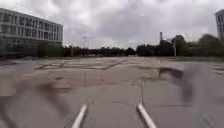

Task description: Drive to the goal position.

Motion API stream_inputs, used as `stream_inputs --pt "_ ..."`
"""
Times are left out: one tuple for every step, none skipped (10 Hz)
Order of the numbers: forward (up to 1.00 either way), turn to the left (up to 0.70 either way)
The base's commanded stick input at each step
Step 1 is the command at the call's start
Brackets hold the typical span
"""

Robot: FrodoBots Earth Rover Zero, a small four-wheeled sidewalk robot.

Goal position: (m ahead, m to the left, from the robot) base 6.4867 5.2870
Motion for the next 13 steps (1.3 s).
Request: stream_inputs --pt "1.00 0.00" --pt "1.00 0.14" --pt "1.00 0.27" --pt "1.00 0.27" --pt "1.00 0.27" --pt "1.00 0.27" --pt "1.00 0.27" --pt "1.00 0.27" --pt "1.00 0.27" --pt "1.00 0.27" --pt "1.00 0.27" --pt "1.00 0.27" --pt "1.00 0.27"
